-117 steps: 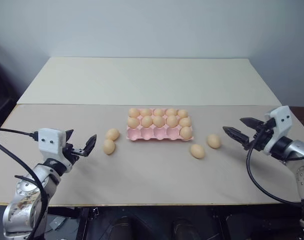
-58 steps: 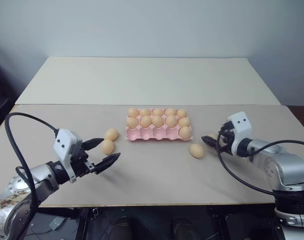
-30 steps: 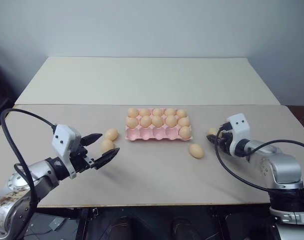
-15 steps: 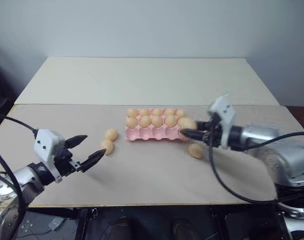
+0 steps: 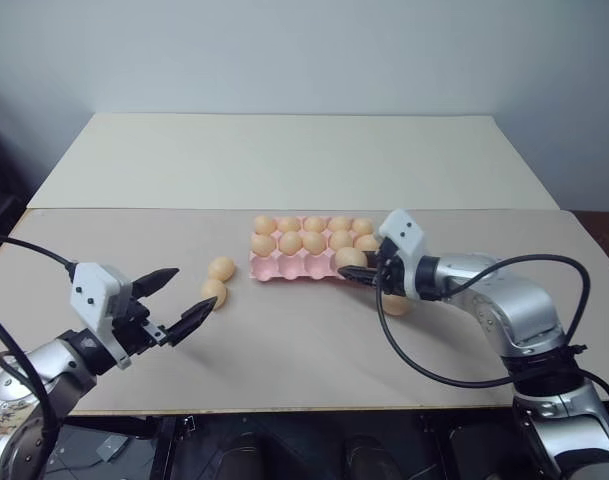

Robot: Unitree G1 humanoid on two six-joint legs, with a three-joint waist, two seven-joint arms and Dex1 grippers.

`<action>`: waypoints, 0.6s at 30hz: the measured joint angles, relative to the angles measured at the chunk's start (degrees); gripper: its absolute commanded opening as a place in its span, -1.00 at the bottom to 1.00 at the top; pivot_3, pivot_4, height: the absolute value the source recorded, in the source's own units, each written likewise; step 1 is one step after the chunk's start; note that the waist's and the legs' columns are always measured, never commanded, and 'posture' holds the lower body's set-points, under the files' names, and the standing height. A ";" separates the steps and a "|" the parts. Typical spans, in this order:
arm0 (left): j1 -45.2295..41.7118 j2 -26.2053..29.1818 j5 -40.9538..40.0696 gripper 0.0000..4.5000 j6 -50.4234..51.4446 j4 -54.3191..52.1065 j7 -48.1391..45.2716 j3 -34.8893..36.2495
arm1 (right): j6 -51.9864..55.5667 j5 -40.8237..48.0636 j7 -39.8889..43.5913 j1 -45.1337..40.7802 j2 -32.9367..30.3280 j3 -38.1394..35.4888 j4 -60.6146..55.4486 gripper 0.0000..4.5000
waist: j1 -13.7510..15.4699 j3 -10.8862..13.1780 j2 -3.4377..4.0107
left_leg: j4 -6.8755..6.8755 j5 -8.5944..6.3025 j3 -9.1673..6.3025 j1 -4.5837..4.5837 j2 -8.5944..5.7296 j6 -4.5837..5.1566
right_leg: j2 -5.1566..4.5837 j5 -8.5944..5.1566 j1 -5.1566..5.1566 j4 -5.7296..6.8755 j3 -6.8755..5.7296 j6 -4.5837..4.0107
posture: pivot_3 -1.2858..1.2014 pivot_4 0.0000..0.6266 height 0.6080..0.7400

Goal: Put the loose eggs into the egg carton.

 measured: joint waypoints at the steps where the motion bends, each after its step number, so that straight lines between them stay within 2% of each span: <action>1: -0.14 -0.01 0.00 1.00 0.00 0.00 0.18 -0.10 | -0.04 -0.65 -0.25 -0.62 0.66 0.28 0.99 -0.34 | 0.00 0.00 0.00 | 0.00 0.00 0.00 -0.01 0.00 0.00 | 0.00 0.00 -0.01 0.00 0.00 0.00 | 0.03 -0.52 1.00; 6: -0.59 -0.06 0.00 1.00 0.00 0.00 0.75 -1.21 | -1.11 -3.84 -0.94 -2.98 2.85 1.87 5.30 -0.34 | 0.00 0.00 0.00 | -0.01 0.01 0.01 -0.03 0.00 -0.02 | 0.00 0.00 -0.06 0.00 0.00 0.00 | 0.03 -0.52 1.00; 14: -0.71 -0.07 -0.01 1.00 0.00 0.00 1.21 -1.59 | -1.18 -4.83 0.45 -3.07 3.37 2.08 5.84 -0.35 | -0.03 0.00 0.01 | 0.00 0.02 0.01 -0.08 0.00 -0.03 | 0.00 0.00 -0.11 0.03 0.00 0.00 | 0.03 -0.52 1.00; 18: -0.66 -0.07 -0.03 1.00 0.00 -0.01 1.55 -1.59 | -1.35 -4.95 -0.16 -3.07 5.15 1.70 5.85 0.26 | -0.10 0.00 0.01 | -0.01 0.02 0.01 -0.08 0.01 -0.03 | 0.01 0.00 -0.13 0.05 0.00 0.00 | 0.03 -0.52 1.00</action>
